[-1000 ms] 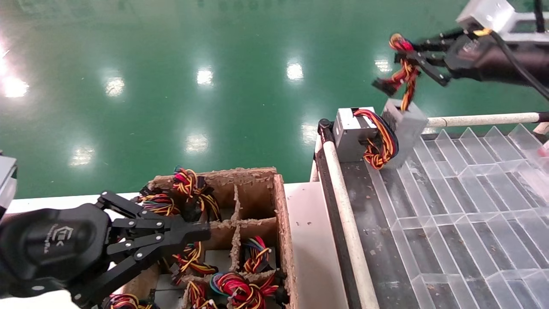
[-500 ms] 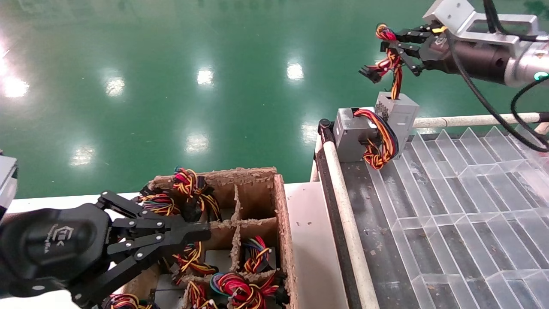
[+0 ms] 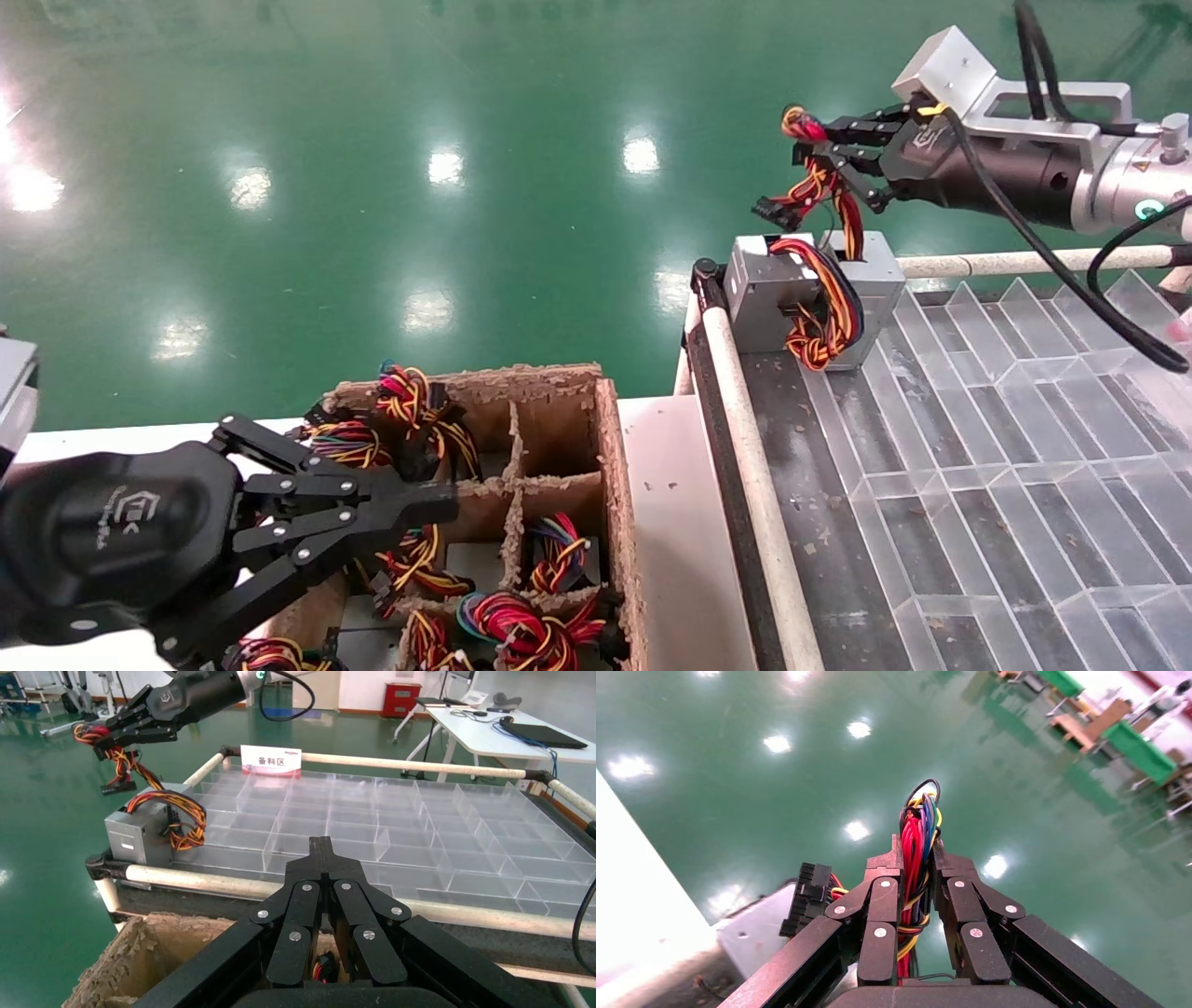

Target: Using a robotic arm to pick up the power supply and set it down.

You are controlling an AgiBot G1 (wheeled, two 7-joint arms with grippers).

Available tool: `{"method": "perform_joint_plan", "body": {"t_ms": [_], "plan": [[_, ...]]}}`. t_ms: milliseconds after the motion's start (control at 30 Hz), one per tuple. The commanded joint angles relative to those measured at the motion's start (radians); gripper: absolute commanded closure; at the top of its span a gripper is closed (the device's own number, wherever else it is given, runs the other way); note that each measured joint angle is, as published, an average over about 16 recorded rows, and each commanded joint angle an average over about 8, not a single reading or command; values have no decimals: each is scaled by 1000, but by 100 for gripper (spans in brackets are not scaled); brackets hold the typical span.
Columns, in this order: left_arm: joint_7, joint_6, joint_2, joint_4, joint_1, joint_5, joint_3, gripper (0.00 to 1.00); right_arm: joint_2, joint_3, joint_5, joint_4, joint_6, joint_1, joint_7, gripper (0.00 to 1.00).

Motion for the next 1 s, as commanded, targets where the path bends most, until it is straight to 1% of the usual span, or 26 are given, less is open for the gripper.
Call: {"method": "perform_joint_plan", "body": {"t_ms": [33,133,167,200,400,667,867,1000], "plan": [[0,0,0,0,0,0,0,100,-2,-4,-6,-4,-12,2,14,49],[0,0,0,0,0,0,0,100,-5,-11,-17,-7,-18,7,33,12],[0,0,0,0,0,0,0,100,-5,-13,-20,-7,-21,8,38,4],[0,0,0,0,0,0,0,100,-6,-15,-22,-7,-24,10,43,0],[0,0,0,0,0,0,0,100,-4,-21,-31,-1,-64,22,69,0],[0,0,0,0,0,0,0,100,3,-32,-48,13,-158,42,92,0],[0,0,0,0,0,0,0,100,11,-22,-33,33,-206,56,74,0],[0,0,0,0,0,0,0,100,22,-13,-14,66,-225,40,70,0]]}}
